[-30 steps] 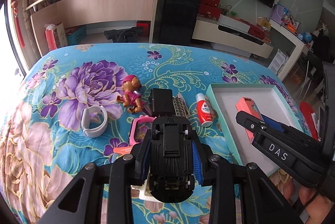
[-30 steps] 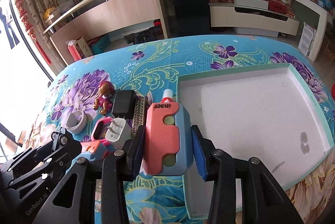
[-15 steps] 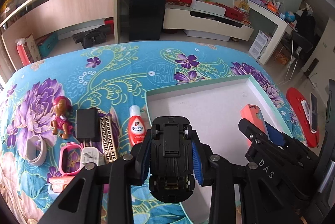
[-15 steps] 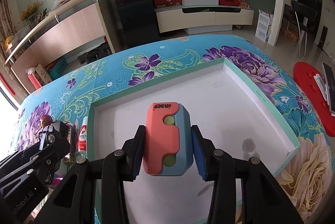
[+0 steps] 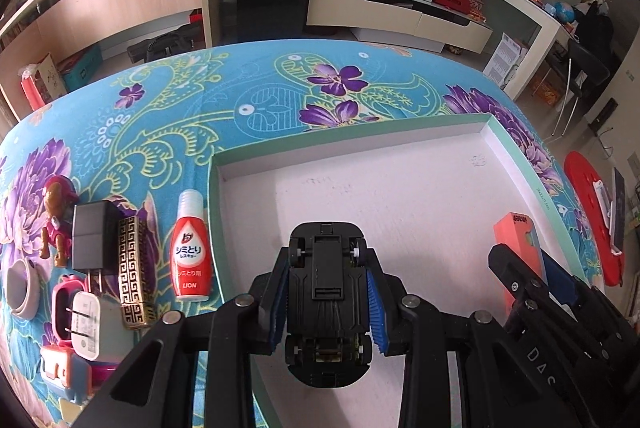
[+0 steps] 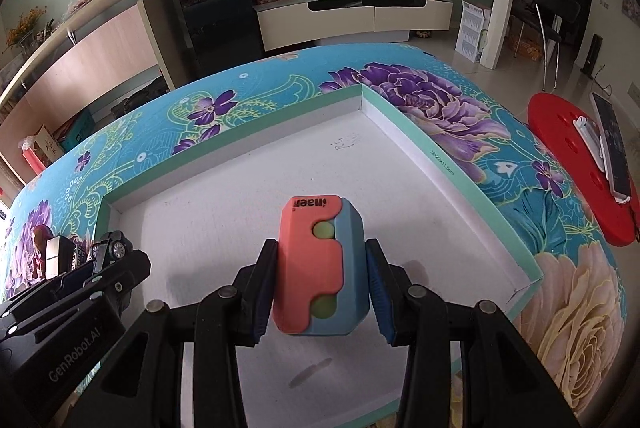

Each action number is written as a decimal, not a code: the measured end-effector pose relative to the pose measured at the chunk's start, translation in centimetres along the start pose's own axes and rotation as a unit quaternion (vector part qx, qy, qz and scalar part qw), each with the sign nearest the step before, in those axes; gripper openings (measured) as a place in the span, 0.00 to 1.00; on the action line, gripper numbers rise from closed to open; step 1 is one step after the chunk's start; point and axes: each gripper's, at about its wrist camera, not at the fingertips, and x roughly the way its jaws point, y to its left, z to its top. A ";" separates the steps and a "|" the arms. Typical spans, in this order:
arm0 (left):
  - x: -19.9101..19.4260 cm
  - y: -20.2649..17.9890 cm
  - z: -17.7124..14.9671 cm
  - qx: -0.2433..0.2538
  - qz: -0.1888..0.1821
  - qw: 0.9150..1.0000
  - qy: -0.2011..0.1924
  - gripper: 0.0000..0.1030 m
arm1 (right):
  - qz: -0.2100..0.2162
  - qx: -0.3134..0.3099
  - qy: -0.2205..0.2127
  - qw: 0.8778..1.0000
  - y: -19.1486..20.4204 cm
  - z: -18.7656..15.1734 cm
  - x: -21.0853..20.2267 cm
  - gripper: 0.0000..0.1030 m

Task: Organize rigid objects
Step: 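Carry the car in the left gripper while the right gripper carries the block into the white tray, then open the left gripper releasing the car while the right gripper releases the block in the tray, then grasp the cream plastic clip with the right gripper, then grasp the orange CARROT KNIFE toy with the left gripper while the right gripper holds the clip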

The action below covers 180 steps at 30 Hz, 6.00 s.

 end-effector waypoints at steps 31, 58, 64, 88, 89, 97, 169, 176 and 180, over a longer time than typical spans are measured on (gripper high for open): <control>-1.6 1.0 0.5 -0.028 0.040 0.998 -0.046 0.91 | -0.002 -0.003 0.002 1.000 -0.8 0.3 0.6 0.55; -7.2 13.2 -3.6 -0.171 0.130 0.971 -0.102 1.00 | 0.013 -0.049 -0.037 0.998 2.9 0.5 -0.7 0.95; -9.6 16.1 -4.8 -0.192 0.153 0.963 -0.115 1.00 | 0.073 -0.064 -0.041 0.994 5.6 0.5 -2.0 0.95; -15.6 25.1 -10.5 -0.278 0.213 0.926 -0.139 1.00 | 0.227 -0.186 -0.013 0.956 17.9 -4.3 -5.8 0.95; -15.6 25.3 -10.7 -0.279 0.212 0.927 -0.135 1.00 | 0.232 -0.189 -0.008 0.954 18.2 -4.6 -5.8 0.95; -12.6 26.8 -12.5 -0.267 0.201 0.940 -0.063 1.00 | 0.231 -0.248 0.034 0.940 21.6 -8.1 -5.5 0.95; -6.8 18.4 -9.1 -0.122 0.112 0.986 -0.016 1.00 | 0.182 -0.152 0.009 0.972 14.1 -4.9 -5.5 0.55; -6.4 18.0 -9.0 -0.111 0.118 0.987 -0.017 0.93 | 0.186 -0.145 0.012 0.972 13.8 -4.9 -5.4 0.55; -6.0 17.7 -9.0 -0.102 0.121 0.987 -0.013 0.72 | 0.192 -0.138 0.012 0.972 13.4 -4.7 -5.4 0.55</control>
